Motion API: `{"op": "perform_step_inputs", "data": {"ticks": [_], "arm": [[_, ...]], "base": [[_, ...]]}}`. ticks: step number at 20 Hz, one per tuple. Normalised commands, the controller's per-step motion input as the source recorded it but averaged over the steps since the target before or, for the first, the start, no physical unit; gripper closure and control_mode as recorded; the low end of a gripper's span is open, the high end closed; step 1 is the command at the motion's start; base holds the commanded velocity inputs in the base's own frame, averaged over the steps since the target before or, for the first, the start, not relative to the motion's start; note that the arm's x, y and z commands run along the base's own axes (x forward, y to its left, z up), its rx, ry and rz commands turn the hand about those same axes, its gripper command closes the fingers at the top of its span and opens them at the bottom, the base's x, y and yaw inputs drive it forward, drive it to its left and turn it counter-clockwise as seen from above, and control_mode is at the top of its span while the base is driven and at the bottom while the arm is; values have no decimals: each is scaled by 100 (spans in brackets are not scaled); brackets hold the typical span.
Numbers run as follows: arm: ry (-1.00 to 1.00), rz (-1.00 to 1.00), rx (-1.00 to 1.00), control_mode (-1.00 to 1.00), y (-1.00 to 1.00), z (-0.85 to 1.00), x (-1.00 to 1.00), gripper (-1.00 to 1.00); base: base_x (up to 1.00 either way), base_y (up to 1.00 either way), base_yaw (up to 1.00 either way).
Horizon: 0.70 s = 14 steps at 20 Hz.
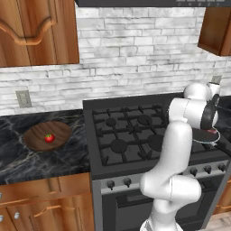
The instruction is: Place the steak on the plate and place the tomato on the same plate.
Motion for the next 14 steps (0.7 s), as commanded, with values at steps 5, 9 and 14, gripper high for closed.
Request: {"op": "perform_step_inputs", "data": {"ticks": [5,9,14], "arm": [[-3,0,0,-100,40,24,-35,100],[0,0,0,-100,31,31,-30,100],[-1,0,0,-100,23,27,-30,100]], "base": [[0,0,0],[0,0,0],[0,0,0]]}}
